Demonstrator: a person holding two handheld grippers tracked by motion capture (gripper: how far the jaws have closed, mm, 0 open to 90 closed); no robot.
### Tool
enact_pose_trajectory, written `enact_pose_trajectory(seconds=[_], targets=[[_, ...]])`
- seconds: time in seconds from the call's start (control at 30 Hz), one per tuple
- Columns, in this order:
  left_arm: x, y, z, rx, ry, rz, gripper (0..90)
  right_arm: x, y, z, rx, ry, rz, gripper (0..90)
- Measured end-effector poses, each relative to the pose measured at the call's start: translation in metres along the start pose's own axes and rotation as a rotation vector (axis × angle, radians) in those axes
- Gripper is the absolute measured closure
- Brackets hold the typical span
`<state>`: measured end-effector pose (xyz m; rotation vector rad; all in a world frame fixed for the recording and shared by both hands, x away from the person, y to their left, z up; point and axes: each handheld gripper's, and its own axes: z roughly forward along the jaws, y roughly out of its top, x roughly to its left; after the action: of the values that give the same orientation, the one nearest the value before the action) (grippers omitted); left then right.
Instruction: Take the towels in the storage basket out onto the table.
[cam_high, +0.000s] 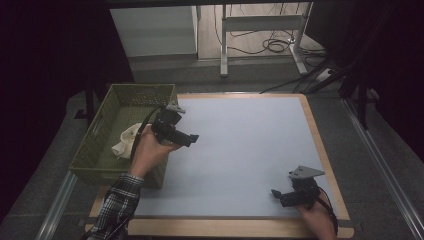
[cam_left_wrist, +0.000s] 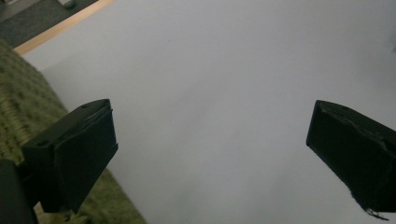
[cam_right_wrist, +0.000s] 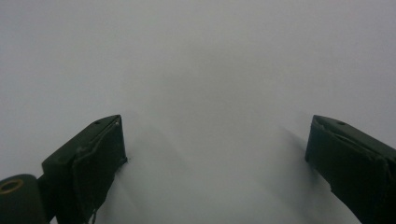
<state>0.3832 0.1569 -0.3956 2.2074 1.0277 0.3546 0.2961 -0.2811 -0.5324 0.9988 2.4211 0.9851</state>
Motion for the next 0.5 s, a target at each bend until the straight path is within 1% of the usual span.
enact_pose_trajectory(seconds=[0.03,0.07,0.2,0.33,0.5], targets=[[0.003,-0.001,-0.001,0.002,0.005,-0.007,2.1,0.0,0.0,0.0,0.0,0.0,0.0,5.0],[0.007,-0.002,-0.002,0.006,0.011,-0.004,2.1,0.0,0.0,0.0,0.0,0.0,0.0,5.0],[0.018,-0.005,-0.004,0.003,0.031,-0.023,2.6,0.0,0.0,0.0,0.0,0.0,0.0,5.0],[0.031,-0.01,-0.006,0.0,0.047,-0.052,3.3,0.0,0.0,0.0,0.0,0.0,0.0,5.0],[0.047,-0.017,-0.011,-0.001,0.079,-0.081,4.4,0.0,0.0,0.0,0.0,0.0,0.0,4.9]])
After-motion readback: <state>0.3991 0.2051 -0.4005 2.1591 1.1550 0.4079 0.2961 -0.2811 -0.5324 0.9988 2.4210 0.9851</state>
